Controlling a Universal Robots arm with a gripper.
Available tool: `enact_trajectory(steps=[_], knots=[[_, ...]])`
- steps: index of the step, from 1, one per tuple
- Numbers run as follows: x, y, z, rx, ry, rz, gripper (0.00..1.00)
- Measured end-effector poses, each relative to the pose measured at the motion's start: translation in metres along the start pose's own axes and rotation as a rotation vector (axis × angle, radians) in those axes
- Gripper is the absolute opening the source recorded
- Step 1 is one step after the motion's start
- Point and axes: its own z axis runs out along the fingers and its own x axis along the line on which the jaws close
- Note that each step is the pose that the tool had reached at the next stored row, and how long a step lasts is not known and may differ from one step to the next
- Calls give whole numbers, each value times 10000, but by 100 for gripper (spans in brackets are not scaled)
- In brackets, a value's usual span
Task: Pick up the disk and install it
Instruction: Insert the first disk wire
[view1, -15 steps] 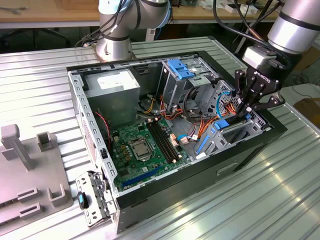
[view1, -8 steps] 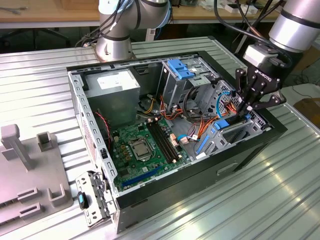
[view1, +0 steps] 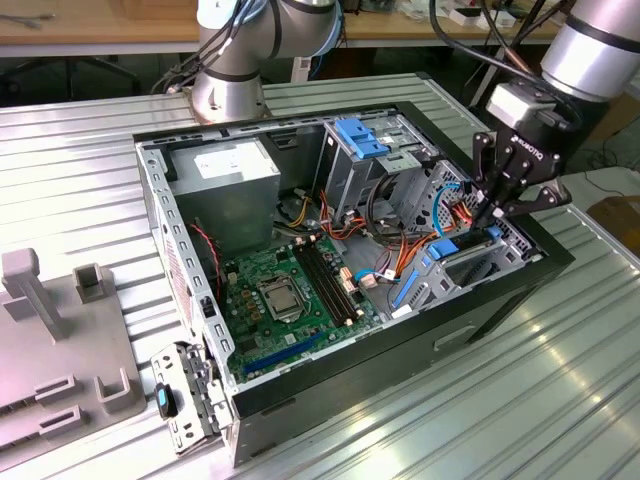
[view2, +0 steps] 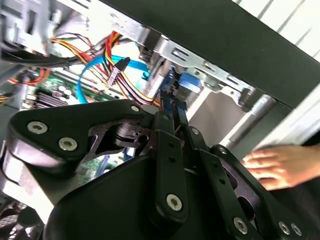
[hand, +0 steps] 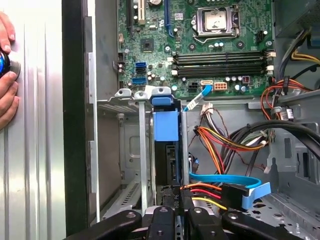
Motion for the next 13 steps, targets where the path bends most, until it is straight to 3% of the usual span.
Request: enact_trajectory(steps=[1,2,5,7,13], knots=[[14,-1,0,-9,-250,-6,17],[43,-2,2,-11,-318,-6,17],[118,-4,7,-14,-411,-10,17],[124,-5,8,-14,-455,-35,17],[124,-5,18,-6,-463,-342,17]])
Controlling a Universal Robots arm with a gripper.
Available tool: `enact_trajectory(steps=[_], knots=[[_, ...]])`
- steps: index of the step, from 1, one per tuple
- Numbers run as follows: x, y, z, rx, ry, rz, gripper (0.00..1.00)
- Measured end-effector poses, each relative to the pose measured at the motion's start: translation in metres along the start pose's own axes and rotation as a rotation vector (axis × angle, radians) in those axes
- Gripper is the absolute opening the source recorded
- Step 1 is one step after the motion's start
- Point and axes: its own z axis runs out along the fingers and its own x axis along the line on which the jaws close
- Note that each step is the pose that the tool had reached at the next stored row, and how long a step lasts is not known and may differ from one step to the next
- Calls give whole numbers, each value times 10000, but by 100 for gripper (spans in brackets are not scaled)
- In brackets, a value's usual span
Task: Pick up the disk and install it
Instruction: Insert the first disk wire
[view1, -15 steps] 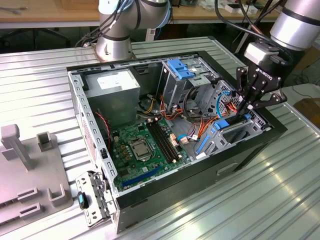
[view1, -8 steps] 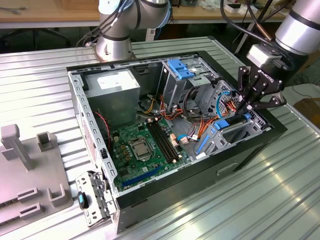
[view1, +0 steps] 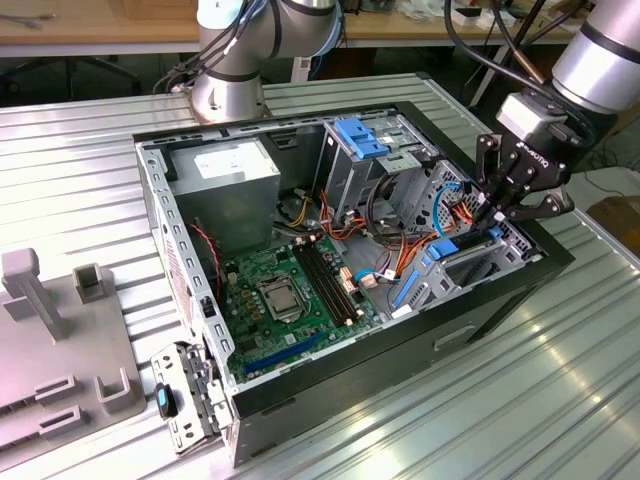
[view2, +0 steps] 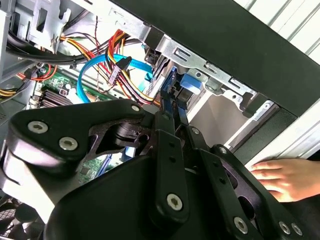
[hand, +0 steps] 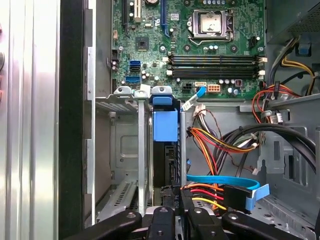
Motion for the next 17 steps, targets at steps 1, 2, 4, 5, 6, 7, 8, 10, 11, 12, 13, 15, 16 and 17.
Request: enact_trajectory(steps=[1,2,4,5,6,7,8,10,11,12,13,15,16,17], knots=[[1,0,4,0,-2,0,17],[3,0,9,0,-5,0,17],[2,-1,15,0,-3,0,17],[3,0,17,0,-6,0,17],[5,-1,17,0,-8,0,17],[8,-1,18,0,-9,0,17],[11,-1,18,0,-10,0,17],[15,-1,17,0,-8,0,17],[16,-2,17,3,-7,-49,17],[16,-2,17,9,-2,-65,17],[16,-2,17,16,5,-66,17],[17,2,18,56,4,-64,17],[16,6,18,83,4,-64,17],[16,9,18,98,6,-64,17]])
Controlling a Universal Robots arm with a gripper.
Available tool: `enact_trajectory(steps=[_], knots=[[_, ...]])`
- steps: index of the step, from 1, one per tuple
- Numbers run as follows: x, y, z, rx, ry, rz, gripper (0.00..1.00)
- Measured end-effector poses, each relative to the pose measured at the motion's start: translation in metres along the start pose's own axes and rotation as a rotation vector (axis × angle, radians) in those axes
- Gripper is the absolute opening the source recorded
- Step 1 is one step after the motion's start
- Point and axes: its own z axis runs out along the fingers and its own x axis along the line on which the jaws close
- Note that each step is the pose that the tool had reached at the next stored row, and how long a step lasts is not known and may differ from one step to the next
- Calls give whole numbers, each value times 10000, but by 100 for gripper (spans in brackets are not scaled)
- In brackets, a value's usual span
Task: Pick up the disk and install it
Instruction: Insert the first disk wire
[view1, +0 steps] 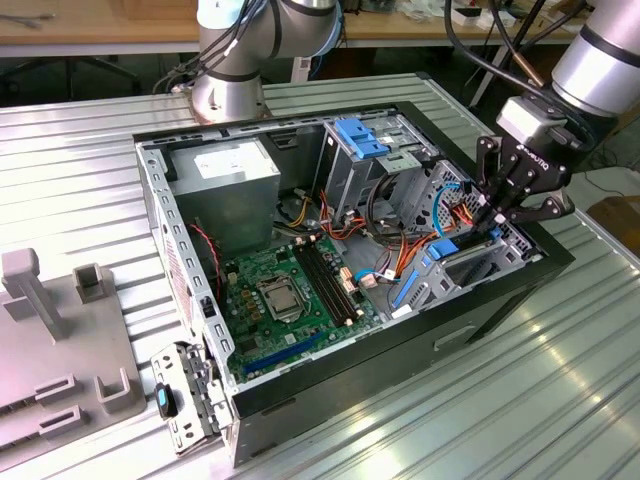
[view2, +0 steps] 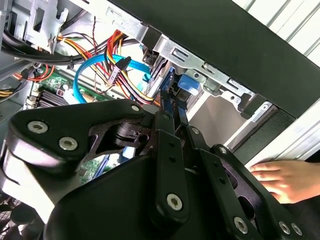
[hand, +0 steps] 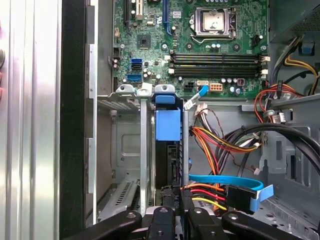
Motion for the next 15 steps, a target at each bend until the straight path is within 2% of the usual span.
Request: enact_trajectory(steps=[15], knots=[[5,14,28,24,-1,0,17]])
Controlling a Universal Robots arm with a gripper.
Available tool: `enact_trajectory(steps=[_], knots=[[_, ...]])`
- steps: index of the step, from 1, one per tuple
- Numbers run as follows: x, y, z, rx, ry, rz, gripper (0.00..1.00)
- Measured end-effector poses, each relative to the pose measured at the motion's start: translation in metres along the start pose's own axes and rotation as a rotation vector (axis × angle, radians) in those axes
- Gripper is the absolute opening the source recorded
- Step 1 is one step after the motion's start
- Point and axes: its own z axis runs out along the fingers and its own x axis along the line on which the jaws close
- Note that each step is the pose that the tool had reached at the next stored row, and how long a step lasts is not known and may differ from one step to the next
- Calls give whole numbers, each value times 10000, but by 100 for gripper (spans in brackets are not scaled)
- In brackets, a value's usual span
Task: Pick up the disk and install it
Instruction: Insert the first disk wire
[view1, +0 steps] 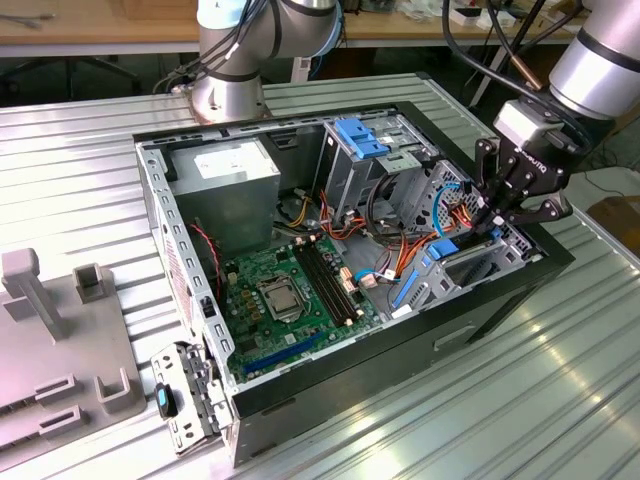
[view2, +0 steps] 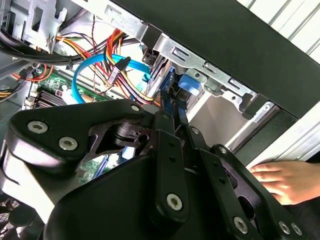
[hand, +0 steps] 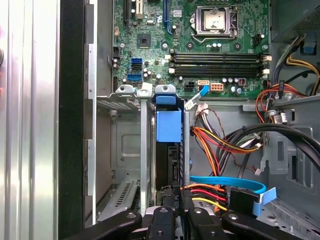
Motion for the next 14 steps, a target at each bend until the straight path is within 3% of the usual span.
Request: enact_trajectory(steps=[14], knots=[[0,-1,20,0,-23,-1,17]])
